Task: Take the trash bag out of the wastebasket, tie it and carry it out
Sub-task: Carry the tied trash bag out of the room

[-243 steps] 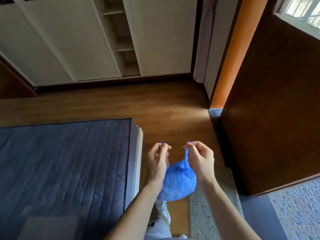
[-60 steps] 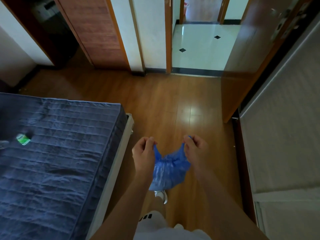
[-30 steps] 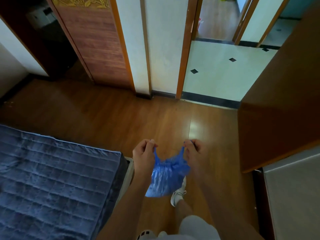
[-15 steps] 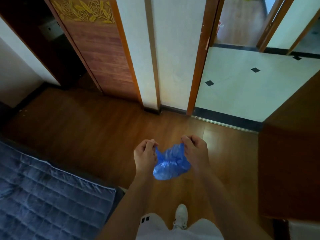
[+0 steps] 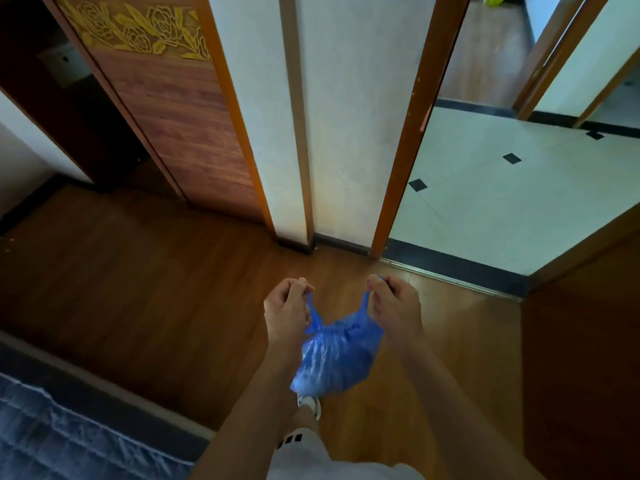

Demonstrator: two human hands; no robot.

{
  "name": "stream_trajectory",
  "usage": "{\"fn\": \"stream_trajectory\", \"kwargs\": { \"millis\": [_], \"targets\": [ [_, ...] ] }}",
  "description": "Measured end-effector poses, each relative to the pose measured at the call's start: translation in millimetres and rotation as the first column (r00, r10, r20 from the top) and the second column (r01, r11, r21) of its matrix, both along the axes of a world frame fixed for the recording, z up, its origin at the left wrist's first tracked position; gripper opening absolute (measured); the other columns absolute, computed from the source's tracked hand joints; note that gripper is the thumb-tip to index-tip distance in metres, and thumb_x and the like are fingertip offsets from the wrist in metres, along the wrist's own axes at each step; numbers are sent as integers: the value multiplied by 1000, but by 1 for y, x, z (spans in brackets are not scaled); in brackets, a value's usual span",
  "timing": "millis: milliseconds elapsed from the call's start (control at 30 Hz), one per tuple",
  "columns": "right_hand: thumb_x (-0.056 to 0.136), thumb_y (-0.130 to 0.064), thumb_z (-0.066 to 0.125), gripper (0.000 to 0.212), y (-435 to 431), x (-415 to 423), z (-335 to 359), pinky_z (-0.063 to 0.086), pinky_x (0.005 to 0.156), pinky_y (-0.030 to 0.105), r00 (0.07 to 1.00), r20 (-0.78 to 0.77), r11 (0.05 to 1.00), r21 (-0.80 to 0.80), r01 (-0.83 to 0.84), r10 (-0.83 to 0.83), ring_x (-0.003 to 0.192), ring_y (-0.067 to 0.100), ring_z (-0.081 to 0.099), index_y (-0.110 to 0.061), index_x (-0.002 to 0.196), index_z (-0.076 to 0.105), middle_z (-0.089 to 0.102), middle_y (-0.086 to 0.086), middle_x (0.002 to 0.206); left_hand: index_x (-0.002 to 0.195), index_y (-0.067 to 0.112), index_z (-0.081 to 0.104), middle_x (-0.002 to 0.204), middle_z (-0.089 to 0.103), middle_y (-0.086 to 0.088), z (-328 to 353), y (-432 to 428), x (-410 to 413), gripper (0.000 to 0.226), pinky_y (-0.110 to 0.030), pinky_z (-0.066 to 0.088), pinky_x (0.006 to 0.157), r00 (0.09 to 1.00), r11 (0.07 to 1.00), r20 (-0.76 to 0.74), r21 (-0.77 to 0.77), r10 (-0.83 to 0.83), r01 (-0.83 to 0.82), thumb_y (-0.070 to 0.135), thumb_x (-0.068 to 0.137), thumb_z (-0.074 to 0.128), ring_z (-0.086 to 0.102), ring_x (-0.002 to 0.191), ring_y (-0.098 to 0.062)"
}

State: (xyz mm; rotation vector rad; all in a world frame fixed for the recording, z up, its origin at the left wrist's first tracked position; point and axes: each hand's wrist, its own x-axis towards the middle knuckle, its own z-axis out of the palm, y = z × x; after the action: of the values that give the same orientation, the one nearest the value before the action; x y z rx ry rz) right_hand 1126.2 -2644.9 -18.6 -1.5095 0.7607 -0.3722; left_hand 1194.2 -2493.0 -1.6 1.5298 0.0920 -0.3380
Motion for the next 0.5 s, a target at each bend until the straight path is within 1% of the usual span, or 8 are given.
{"fn": "stream_trajectory", "kwargs": {
  "millis": [100,167,300,400,467,500],
  "targets": [
    [99,-23,58,29,-11,54,0,38,45,16,1000,-1,1000,3,20,-20,44,2,48,-17,72,66,51,-13,46,62,23,65,48,45,5,-4,-16,54,38,-21,33,40,999,1000,-39,7,-16,16,18,97,53,37,41,-7],
    [99,-26,58,28,-19,90,2,37,43,15,1000,-2,1000,9,27,-27,42,2,47,-19,73,67,51,-12,47,68,18,64,48,45,5,-3,-24,91,33,-20,33,40,998,999,-57,12,-30,31,19,98,53,37,42,-7],
    [98,-27,59,28,-35,156,5,38,42,14,998,-5,998,0,64,-64,44,1,48,-22,72,69,53,-10,50,71,15,64,48,46,9,1,-38,160,29,-17,34,41,996,997,-57,39,-70,72,18,98,52,38,42,-4],
    [98,-27,59,27,-42,201,0,43,47,16,991,5,991,-12,130,-130,53,4,54,-23,73,70,61,1,64,73,16,65,50,49,9,-1,-52,211,28,-18,38,45,997,996,-65,65,-53,57,18,98,53,43,45,-5],
    [98,-25,57,25,-46,224,-3,43,50,17,988,12,987,-33,155,-154,56,4,54,-24,76,68,61,0,66,75,14,66,53,51,6,-1,-62,239,27,-20,41,50,996,997,-81,65,-34,39,17,98,52,45,49,-6],
    [99,-23,57,25,-49,234,-2,43,49,17,986,28,986,-30,165,-165,55,4,53,-23,76,67,60,-3,64,75,13,66,52,50,5,-1,-66,251,27,-21,41,49,996,998,-88,42,-33,37,16,98,52,44,49,-8]
  ]
}}
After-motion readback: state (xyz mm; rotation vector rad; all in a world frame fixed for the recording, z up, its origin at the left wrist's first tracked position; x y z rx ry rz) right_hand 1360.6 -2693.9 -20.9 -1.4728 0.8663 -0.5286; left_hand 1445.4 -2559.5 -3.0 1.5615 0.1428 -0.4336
